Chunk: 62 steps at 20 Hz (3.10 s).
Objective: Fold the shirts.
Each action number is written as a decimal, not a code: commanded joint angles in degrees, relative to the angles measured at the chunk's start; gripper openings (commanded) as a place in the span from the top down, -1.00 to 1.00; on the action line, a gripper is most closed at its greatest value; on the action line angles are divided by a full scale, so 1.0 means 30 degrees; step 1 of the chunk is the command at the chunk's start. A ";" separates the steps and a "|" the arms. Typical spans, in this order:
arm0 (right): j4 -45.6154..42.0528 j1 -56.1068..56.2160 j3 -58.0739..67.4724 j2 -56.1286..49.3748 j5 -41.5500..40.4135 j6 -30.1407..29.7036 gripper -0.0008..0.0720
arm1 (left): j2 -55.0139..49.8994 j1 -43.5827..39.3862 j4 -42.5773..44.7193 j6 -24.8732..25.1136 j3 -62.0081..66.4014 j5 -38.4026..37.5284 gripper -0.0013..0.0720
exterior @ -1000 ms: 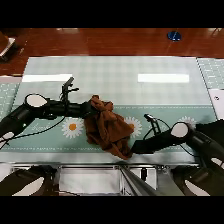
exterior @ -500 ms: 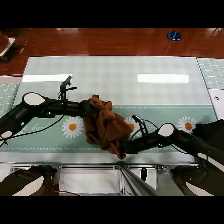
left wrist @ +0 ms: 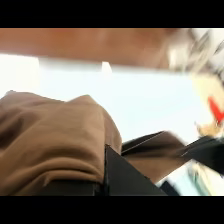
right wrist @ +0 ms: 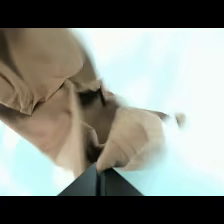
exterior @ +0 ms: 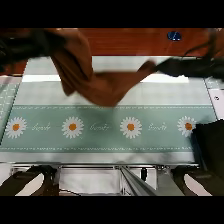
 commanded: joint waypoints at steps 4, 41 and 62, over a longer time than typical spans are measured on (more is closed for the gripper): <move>-0.4291 -0.2871 1.3799 0.0940 0.3767 0.1100 0.92 | 0.2324 0.0444 0.4102 -0.1902 0.7817 -0.0066 0.92; -1.0061 -0.8867 0.0874 -0.6849 0.3031 0.3271 -0.13 | -0.3694 0.2703 1.3522 -0.4299 -0.4473 -0.6776 -0.42; -0.5989 -1.1387 -1.4615 -0.1355 0.0896 0.0226 -0.13 | -0.4874 0.1188 0.4889 0.1515 -1.6735 -0.2273 0.92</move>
